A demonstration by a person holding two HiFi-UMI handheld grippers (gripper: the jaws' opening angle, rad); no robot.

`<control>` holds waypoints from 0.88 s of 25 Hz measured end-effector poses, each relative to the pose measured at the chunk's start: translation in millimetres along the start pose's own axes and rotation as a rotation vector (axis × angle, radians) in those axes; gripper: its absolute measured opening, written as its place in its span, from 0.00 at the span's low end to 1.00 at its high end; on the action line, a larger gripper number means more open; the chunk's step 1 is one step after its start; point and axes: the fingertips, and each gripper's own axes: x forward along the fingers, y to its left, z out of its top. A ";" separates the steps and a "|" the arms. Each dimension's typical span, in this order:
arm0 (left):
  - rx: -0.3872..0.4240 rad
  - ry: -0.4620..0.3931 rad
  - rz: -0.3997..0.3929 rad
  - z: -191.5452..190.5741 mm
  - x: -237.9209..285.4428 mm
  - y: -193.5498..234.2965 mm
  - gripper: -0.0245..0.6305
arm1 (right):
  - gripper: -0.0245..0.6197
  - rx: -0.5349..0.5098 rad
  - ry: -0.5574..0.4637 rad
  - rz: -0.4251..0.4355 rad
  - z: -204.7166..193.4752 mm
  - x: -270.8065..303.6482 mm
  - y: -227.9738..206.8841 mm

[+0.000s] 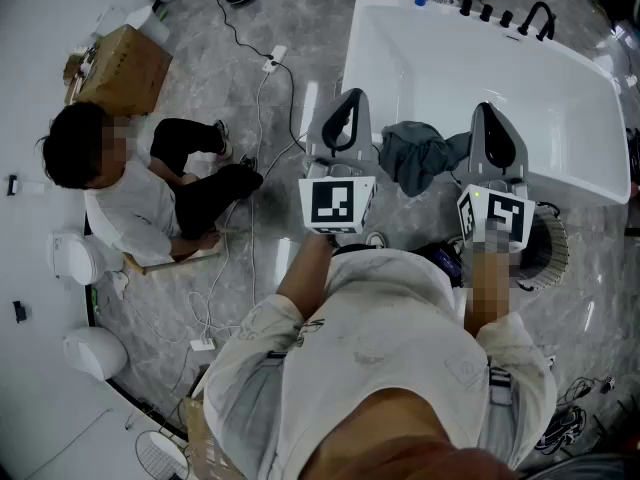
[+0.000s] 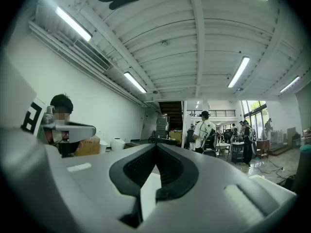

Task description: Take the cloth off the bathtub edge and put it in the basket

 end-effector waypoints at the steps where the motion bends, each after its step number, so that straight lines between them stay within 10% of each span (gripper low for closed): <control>1: -0.002 -0.001 -0.001 -0.9 0.9 1.0 0.04 | 0.04 0.004 0.001 0.000 -0.5 1.4 0.1; 15: -0.054 0.010 -0.002 -11.3 16.7 0.1 0.04 | 0.04 0.059 0.053 -0.017 -23.2 17.5 -9.7; 22: -0.089 0.048 0.012 -48.0 31.1 -0.1 0.04 | 0.04 0.094 0.205 -0.037 -103.5 38.9 -13.8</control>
